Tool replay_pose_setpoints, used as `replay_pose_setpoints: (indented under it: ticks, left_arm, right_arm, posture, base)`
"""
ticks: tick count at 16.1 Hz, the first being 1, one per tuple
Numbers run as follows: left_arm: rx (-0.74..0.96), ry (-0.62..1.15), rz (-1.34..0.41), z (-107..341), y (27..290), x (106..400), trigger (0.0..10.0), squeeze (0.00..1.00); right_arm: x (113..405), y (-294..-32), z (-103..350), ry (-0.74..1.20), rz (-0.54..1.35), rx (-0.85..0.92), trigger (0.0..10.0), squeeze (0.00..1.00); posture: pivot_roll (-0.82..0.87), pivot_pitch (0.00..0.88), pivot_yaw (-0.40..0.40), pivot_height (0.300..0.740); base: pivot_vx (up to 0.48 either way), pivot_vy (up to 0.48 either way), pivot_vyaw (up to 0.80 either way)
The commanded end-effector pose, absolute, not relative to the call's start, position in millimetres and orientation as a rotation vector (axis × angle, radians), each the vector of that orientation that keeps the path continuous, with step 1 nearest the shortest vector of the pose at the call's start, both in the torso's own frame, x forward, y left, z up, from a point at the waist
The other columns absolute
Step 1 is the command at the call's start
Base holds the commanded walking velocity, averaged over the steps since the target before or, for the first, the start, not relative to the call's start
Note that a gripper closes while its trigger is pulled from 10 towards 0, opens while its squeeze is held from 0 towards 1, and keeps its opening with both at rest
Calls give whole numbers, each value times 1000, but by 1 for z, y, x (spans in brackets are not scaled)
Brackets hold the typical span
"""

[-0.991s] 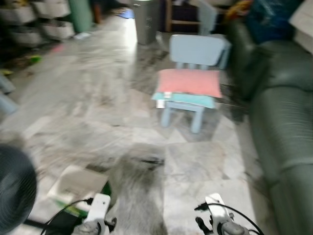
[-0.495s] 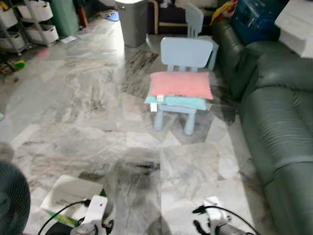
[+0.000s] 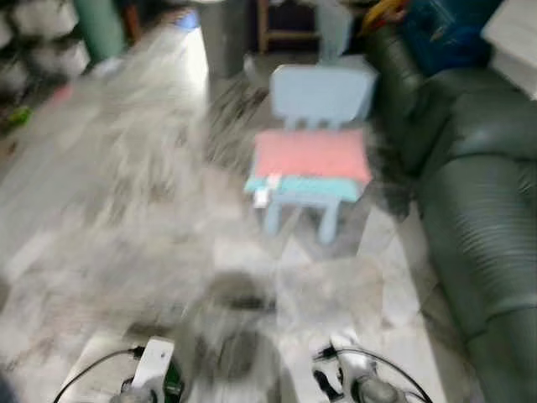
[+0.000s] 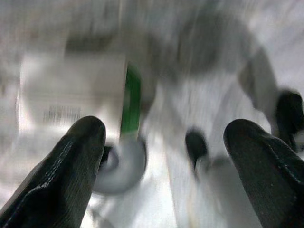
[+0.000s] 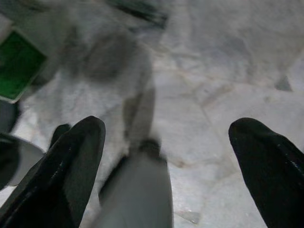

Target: Move the pillow to the sofa

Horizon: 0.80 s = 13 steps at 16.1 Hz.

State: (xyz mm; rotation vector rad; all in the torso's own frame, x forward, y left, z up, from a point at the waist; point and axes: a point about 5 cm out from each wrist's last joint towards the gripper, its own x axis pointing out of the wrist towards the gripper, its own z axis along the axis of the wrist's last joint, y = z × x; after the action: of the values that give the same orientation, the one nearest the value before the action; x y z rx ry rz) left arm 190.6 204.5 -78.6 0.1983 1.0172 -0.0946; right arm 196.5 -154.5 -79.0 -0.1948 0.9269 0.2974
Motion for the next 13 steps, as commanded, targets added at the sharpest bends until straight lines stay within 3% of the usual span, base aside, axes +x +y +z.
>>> replay_pose_setpoints:
  ticks: [1,13]
  left_arm:
    - [187,1026,-110,-81,198,188,10000,0]
    - [188,1025,-111,-81,198,189,10000,0]
  right_arm:
    - [190,-168,-82,961,260,-199,10000,0]
    - [191,-167,-82,960,251,-180,10000,0]
  posture:
    - [-83,77,10,740]
    - [-83,81,13,740]
  base:
    - [472,0,0]
    - [472,0,0]
